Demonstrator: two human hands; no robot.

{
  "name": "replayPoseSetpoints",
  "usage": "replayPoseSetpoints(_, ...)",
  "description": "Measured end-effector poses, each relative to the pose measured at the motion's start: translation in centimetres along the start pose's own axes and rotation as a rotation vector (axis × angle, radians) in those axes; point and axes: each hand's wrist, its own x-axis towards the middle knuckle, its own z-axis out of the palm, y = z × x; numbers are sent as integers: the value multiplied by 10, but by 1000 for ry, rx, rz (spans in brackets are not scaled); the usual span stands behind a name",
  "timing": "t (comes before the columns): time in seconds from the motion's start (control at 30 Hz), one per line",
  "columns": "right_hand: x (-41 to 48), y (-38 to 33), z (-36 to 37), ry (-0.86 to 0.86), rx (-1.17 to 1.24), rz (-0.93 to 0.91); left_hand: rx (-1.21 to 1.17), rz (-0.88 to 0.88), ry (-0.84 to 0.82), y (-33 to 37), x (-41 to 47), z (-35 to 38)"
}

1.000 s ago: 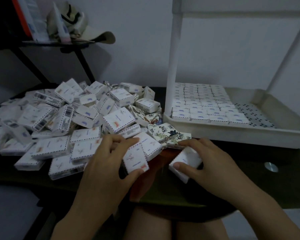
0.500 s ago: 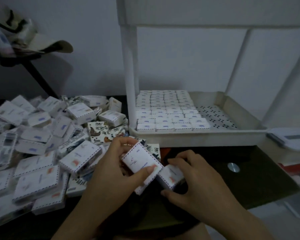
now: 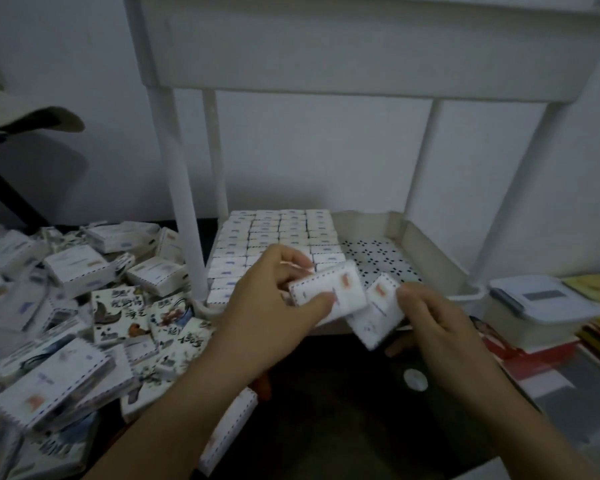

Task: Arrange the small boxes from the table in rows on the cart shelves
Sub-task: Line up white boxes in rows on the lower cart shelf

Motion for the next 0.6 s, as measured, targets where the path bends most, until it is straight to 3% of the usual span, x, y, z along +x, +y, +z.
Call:
replayPoseSetpoints(0.2, 30, 13, -35, 172, -125, -215, -32, 133, -20, 17, 48, 51)
replayPoseSetpoints(0.37, 52, 31, -53, 297, -304, -211, 333, 284, -114, 6, 65, 68)
replayPoseSetpoints(0.47, 61, 33, -52, 270, -348, -216, 600, 376, -151, -1, 66, 68)
replayPoseSetpoints(0.6, 71, 33, -45, 199, -368, -231, 726, 509, -145, -3, 63, 66)
